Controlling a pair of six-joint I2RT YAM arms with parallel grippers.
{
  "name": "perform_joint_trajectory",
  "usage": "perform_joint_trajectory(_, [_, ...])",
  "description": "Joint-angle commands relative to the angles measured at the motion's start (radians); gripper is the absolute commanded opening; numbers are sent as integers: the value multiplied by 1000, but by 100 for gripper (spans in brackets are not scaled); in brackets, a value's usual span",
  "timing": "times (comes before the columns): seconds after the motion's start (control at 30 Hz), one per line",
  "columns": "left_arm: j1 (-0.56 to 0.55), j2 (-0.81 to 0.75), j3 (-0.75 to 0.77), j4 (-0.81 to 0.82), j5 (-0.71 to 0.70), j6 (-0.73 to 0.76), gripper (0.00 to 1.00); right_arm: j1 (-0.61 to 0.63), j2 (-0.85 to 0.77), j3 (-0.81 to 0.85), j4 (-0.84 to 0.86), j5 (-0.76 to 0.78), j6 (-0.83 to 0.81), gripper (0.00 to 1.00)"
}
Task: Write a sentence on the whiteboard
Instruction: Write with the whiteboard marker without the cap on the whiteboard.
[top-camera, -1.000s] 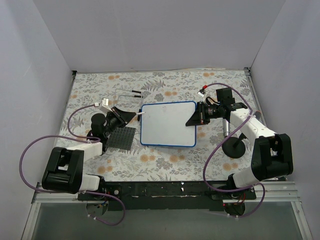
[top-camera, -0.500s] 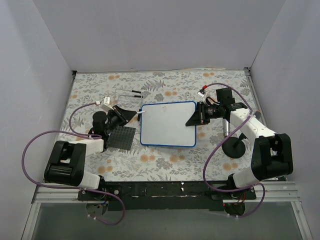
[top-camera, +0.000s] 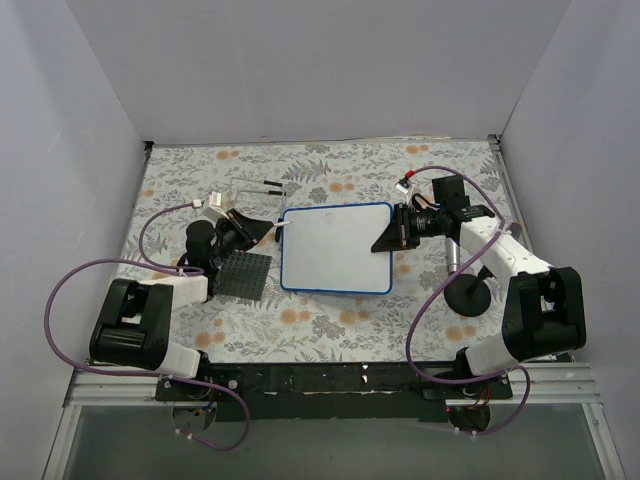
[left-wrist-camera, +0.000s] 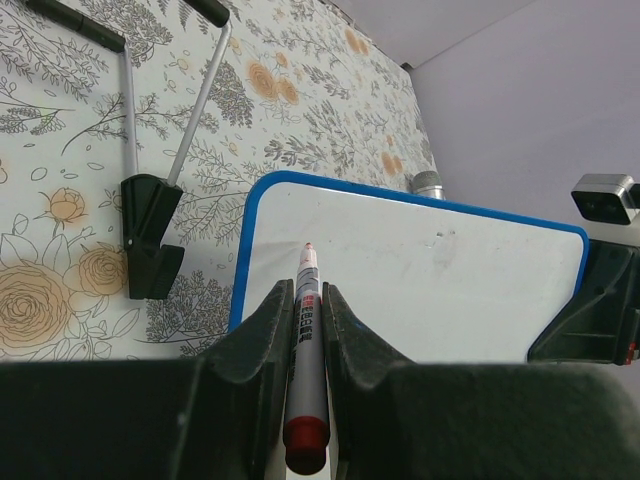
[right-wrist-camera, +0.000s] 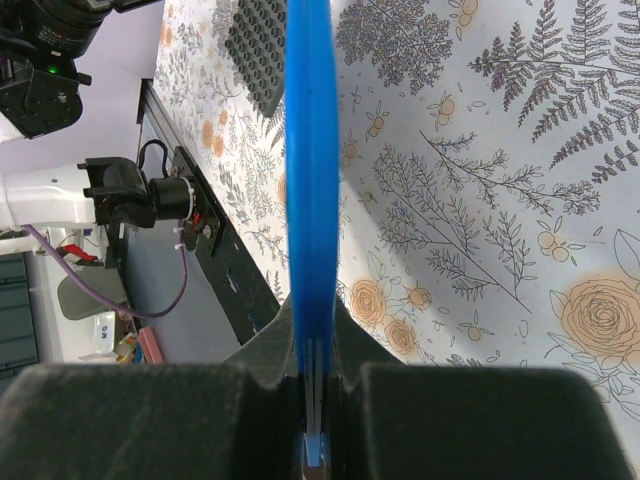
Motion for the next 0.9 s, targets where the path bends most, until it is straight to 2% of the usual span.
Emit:
perform_joint_trajectory(0.0, [5, 4, 32, -7, 17, 28, 0, 1, 4, -6, -3, 44, -54, 1])
perform_joint_trajectory(0.87, [5, 5, 38, -10, 11, 41, 0, 3, 7, -6, -3, 44, -54, 1])
